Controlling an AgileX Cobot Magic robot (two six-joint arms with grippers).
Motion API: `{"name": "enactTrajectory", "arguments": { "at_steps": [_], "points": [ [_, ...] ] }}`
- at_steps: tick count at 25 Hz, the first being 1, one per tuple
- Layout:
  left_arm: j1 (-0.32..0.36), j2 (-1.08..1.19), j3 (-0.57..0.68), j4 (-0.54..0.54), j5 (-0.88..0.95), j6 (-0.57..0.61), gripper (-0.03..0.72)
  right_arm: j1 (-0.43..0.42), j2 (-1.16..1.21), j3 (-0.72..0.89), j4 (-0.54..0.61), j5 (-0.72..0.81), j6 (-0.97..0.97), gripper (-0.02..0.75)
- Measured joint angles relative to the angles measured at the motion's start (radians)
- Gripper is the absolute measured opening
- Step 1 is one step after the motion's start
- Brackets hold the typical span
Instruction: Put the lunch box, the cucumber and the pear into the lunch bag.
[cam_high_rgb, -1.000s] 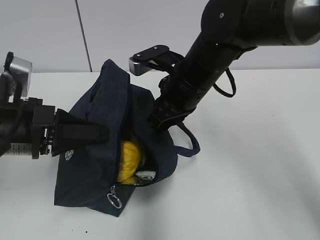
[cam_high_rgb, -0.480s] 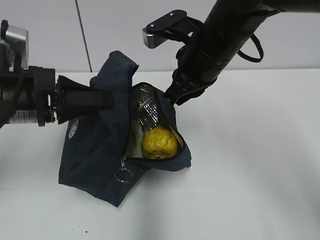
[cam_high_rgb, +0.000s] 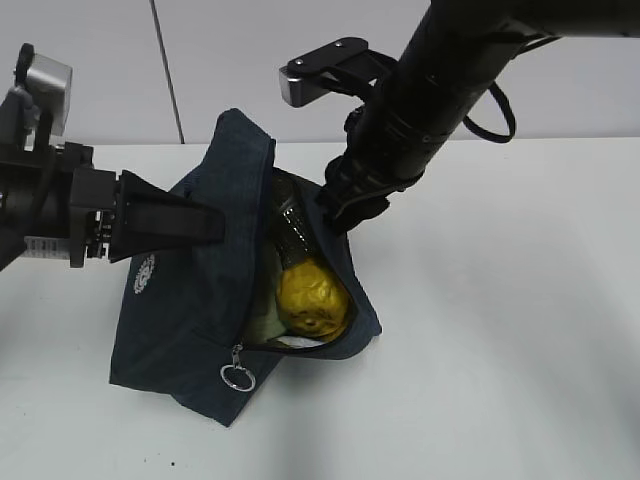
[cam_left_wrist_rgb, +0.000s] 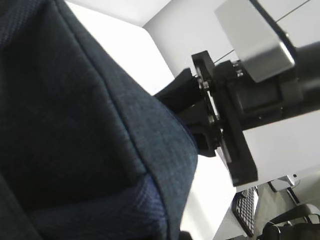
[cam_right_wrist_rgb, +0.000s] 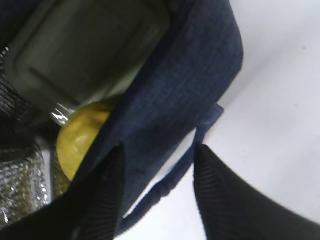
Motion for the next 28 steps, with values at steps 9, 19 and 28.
{"name": "enactTrajectory", "arguments": {
  "at_steps": [9,19,28],
  "points": [
    [0.0,0.0,0.0,0.014,-0.001,0.0,0.028,0.0,0.066,0.0,0.09,-0.058,0.008,0.557],
    [0.0,0.0,0.0,0.016,-0.002,0.0,0.028,0.0,0.121,0.0,0.107,-0.067,0.017,0.158],
    [0.0,0.0,0.0,0.034,-0.004,0.0,0.028,0.0,0.123,0.0,0.104,-0.067,0.017,0.006]
  ]
}}
